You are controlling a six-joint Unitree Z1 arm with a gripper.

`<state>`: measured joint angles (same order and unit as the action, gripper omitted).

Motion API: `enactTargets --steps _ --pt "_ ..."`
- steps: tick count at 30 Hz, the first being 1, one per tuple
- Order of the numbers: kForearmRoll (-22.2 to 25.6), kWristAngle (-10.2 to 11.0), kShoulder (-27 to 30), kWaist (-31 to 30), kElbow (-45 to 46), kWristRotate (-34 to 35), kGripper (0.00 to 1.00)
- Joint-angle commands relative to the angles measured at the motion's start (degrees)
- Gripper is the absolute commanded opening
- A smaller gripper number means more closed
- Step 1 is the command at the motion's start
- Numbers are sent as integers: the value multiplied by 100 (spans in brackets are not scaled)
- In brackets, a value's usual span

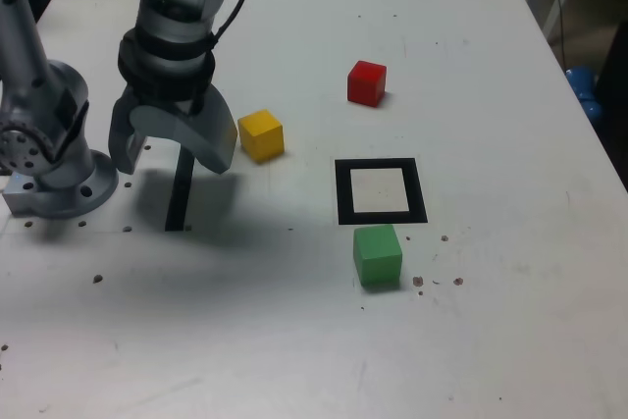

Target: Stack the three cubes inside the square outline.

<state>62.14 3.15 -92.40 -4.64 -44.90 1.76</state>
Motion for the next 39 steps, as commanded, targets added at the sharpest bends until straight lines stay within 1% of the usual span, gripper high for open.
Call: enactTargets --steps 1,14,22,31,35,39 --pt "17 2 -7 -11 -2 -9 99" --pt "77 11 16 -11 -20 -9 99" --pt "350 253 142 -7 -176 -100 99" --pt "490 362 138 210 -575 -735 99" --pt "590 474 73 506 -853 -1138 99" --pt "769 633 18 904 -1237 -1653 99"
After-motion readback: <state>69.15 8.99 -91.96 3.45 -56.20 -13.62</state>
